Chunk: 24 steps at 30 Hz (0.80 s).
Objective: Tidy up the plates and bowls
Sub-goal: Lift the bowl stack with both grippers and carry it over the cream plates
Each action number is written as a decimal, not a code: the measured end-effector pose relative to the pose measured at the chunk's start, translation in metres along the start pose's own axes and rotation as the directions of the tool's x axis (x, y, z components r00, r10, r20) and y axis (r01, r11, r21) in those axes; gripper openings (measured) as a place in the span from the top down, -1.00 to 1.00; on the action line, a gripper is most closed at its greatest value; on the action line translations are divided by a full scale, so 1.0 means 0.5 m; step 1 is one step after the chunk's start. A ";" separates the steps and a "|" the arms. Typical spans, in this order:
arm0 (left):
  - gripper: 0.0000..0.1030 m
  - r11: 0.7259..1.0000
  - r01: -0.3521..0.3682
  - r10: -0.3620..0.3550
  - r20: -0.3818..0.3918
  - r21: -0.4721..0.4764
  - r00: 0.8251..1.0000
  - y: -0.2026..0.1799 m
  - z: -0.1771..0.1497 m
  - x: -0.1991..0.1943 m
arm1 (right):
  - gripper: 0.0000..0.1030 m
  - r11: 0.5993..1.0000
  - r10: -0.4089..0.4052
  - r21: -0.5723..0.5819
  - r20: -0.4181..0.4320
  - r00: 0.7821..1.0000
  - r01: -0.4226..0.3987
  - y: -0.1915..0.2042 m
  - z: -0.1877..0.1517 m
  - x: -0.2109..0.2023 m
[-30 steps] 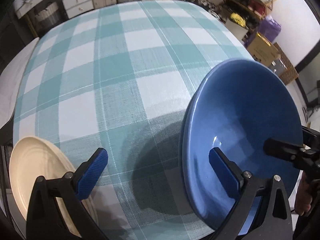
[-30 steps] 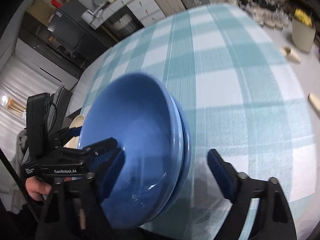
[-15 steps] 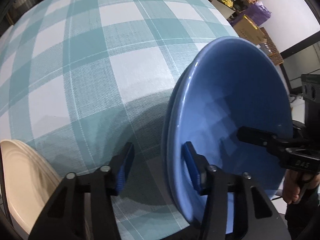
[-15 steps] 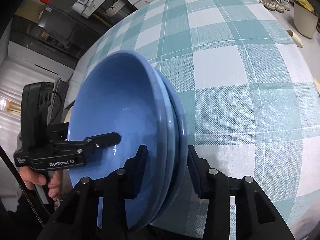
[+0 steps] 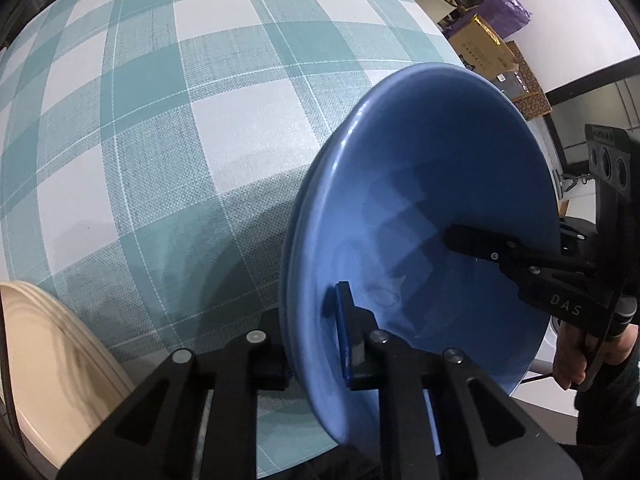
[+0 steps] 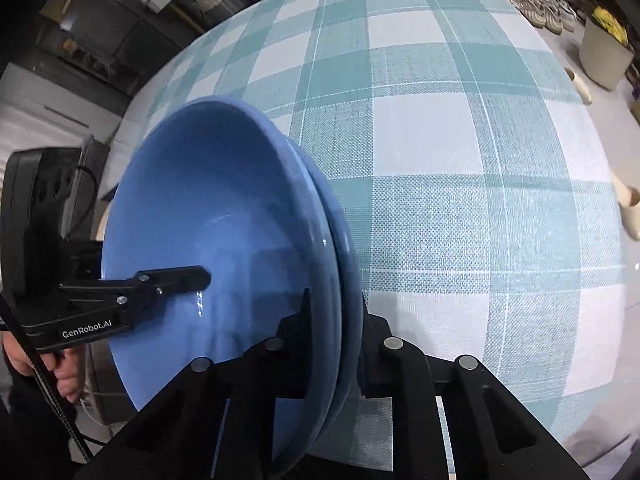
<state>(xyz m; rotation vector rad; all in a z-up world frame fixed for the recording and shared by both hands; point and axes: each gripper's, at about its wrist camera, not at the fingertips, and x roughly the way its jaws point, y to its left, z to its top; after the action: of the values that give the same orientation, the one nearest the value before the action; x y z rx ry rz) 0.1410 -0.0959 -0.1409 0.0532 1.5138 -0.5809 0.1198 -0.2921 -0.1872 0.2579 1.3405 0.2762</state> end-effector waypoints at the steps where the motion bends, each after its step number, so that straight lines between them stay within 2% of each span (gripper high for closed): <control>1: 0.71 1.000 -0.006 0.006 -0.002 0.004 1.000 0.001 0.001 0.001 | 0.70 1.000 -0.011 -0.011 -0.007 1.000 0.011 0.005 0.001 -0.002; 9: 0.71 0.999 -0.044 0.044 -0.001 0.012 0.999 -0.004 -0.004 -0.004 | 0.71 0.993 -0.090 -0.082 -0.037 0.995 0.087 0.032 0.015 -0.003; 14: 0.72 0.999 -0.032 0.032 0.002 -0.010 0.999 0.011 -0.010 -0.023 | 0.74 0.995 -0.083 -0.068 -0.050 0.995 0.079 0.032 0.027 -0.003; 19: 0.72 0.999 -0.050 0.050 -0.003 -0.013 0.999 0.010 -0.007 -0.020 | 0.75 0.996 -0.077 -0.053 -0.073 0.994 0.073 0.031 0.045 0.009; 24: 0.65 0.999 -0.051 0.051 0.012 -0.015 0.999 0.003 -0.010 -0.016 | 0.75 0.986 -0.118 -0.122 -0.055 0.991 0.111 0.048 0.048 0.010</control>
<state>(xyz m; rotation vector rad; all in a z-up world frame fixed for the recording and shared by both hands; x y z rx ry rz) 0.1375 -0.0900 -0.1341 0.0762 1.5006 -0.5284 0.1433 -0.2684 -0.1786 0.0727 1.3896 0.2679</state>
